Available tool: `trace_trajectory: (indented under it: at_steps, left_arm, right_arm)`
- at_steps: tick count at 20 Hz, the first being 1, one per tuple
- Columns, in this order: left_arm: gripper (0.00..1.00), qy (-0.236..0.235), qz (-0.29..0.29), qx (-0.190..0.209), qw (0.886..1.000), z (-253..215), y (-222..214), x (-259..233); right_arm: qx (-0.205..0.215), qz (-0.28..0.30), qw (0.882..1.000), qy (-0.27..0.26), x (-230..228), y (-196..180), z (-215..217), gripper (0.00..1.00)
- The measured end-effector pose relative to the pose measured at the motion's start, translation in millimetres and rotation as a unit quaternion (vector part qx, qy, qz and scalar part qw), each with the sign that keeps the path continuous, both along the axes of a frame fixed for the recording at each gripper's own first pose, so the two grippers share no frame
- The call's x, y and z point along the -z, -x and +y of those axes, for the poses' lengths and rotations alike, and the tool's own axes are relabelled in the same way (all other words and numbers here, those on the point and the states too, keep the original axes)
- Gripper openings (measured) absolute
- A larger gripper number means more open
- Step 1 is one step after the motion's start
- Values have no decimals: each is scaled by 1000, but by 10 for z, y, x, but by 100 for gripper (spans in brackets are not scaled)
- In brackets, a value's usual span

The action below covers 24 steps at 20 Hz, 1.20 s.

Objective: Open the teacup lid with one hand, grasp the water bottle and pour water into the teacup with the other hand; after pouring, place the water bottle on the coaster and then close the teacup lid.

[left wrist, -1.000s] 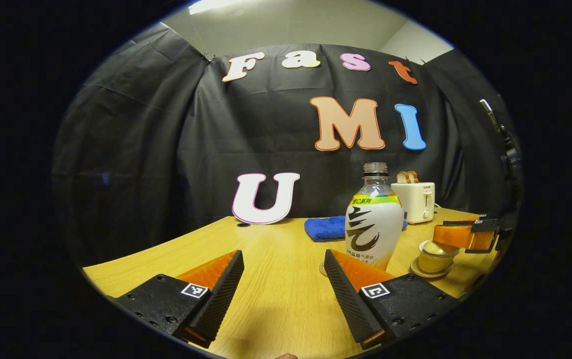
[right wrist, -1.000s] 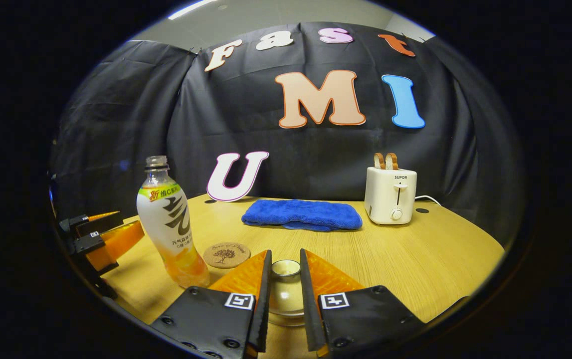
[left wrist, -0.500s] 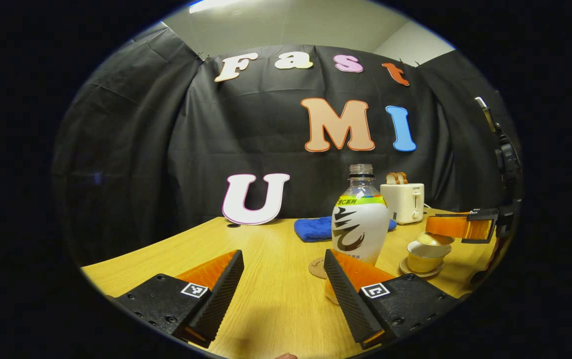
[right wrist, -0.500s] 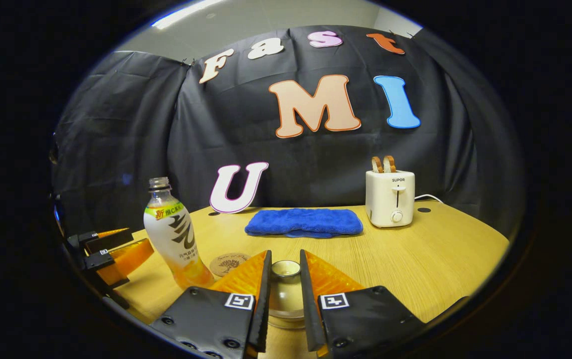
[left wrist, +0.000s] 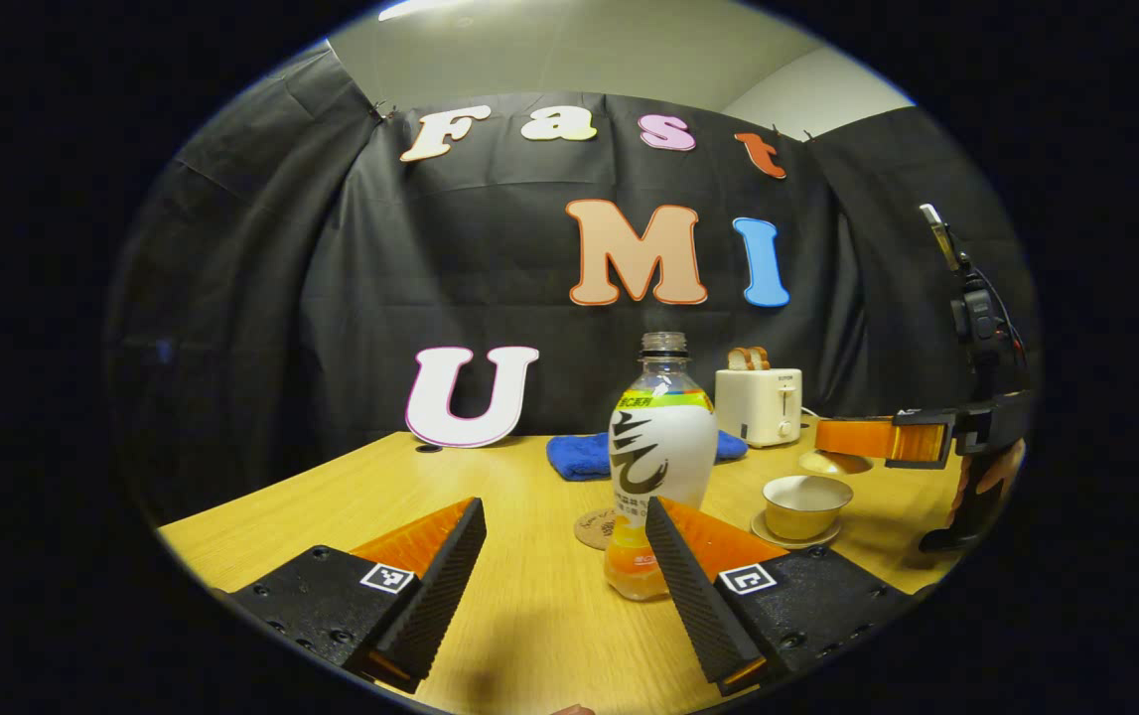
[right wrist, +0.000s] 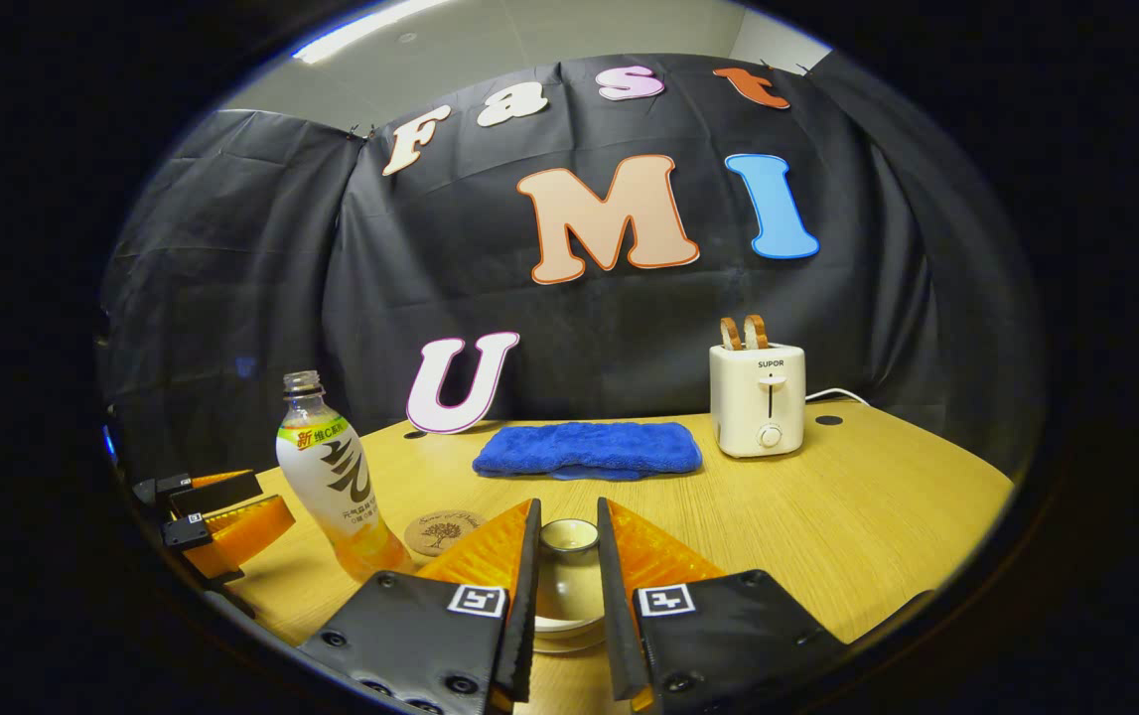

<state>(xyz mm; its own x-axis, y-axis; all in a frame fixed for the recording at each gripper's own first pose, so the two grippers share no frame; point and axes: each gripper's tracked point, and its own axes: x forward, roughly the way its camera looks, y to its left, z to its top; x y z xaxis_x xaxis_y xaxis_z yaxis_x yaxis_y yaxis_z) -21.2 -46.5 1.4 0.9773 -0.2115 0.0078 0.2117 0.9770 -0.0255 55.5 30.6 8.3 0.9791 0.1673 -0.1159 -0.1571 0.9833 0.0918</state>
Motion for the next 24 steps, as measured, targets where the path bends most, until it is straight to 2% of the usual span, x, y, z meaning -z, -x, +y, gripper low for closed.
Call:
trace_trajectory:
  at_steps: [1,2,4,7,11,12,15,19,21,22,24]
  left_arm:
    - [95,1,0,11,1000,-52,26,1]
    - [95,3,1,21,1000,-108,42,-3]
    - [95,2,2,43,999,-234,63,-4]
    - [95,-3,6,68,998,-397,59,14]
    - [95,-1,16,82,996,-550,-36,40]
    - [95,0,19,83,996,-576,-78,40]
    - [95,-1,28,80,996,-630,-206,65]
    - [87,-6,42,63,997,-638,-361,109]
    - [77,-11,48,60,997,-636,-396,133]
    - [67,-13,46,63,997,-665,-409,118]
    - [65,-18,45,66,997,-688,-422,118]
  right_arm:
    - [2,0,1000,-3,-9,16,-21,36]
    - [4,1,1000,-7,-9,25,-41,32]
    - [8,-1,1000,-8,-24,43,-96,34]
    - [14,0,1000,-14,-28,68,-168,31]
    - [18,3,1000,-19,5,77,-226,34]
    - [19,2,1000,-17,-1,93,-240,31]
    - [22,-3,1000,-18,-45,115,-301,34]
    - [26,-4,999,-20,-63,162,-386,34]
    - [29,-5,999,-21,-66,190,-446,31]
    - [30,-6,999,-23,-66,202,-473,31]
    - [34,-8,999,-27,-83,222,-534,31]
